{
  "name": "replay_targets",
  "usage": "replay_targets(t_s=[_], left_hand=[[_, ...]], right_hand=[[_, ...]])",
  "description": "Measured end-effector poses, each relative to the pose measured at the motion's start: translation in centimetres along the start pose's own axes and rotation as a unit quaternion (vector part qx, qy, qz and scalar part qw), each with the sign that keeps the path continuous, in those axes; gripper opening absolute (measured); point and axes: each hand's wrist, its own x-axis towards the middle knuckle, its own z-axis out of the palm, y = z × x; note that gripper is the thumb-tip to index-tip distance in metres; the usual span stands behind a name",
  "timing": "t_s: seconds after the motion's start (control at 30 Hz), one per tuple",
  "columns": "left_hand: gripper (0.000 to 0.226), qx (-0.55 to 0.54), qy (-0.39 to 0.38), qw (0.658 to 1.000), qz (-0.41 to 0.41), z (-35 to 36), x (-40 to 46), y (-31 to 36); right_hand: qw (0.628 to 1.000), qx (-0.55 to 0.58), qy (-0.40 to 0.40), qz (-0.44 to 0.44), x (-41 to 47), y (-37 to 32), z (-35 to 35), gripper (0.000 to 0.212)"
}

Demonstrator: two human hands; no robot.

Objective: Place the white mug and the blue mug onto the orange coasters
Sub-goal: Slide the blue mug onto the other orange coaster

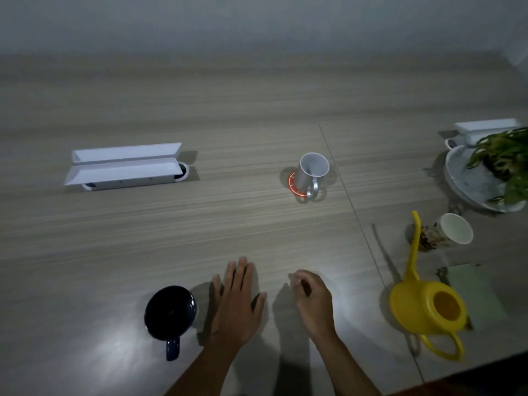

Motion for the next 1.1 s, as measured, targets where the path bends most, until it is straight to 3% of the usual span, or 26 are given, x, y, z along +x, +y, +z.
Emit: replay_targets(t_s=[0.17, 0.23, 0.4, 0.53, 0.7, 0.83, 0.93, 1.1], left_hand=[[0.068, 0.016, -0.017, 0.999, 0.036, 0.7, -4.8, -2.2], [0.068, 0.004, -0.026, 0.998, 0.050, 0.8, -6.3, -3.1], [0.066, -0.083, -0.050, 0.989, 0.114, -0.1, -10.1, -5.7], [0.058, -0.194, -0.037, 0.978, 0.059, -0.8, -12.8, -8.3], [0.039, -0.368, 0.015, 0.925, -0.091, -2.5, -14.7, -10.1], [0.019, -0.508, 0.058, 0.836, -0.199, -4.0, -14.9, -10.4], [0.020, -0.554, 0.083, 0.805, -0.198, -4.9, -14.9, -10.7], [0.008, -0.600, 0.057, 0.781, -0.164, -5.8, -14.7, -10.2]], right_hand=[[0.975, -0.179, -0.034, -0.131, -3.4, 2.5, 2.2, 0.041], [0.963, -0.223, -0.073, -0.130, -4.6, 3.2, 2.7, 0.060], [0.922, -0.347, -0.124, -0.114, -7.0, 3.1, 4.1, 0.084], [0.905, -0.369, -0.144, -0.157, -9.2, 3.2, 6.4, 0.093], [0.889, -0.404, -0.165, -0.137, -9.9, 2.3, 6.7, 0.097], [0.888, -0.412, -0.167, -0.119, -10.5, 1.6, 7.0, 0.093], [0.895, -0.400, -0.160, -0.119, -10.8, 1.7, 7.4, 0.098], [0.887, -0.419, -0.162, -0.109, -10.8, 1.4, 7.5, 0.099]])
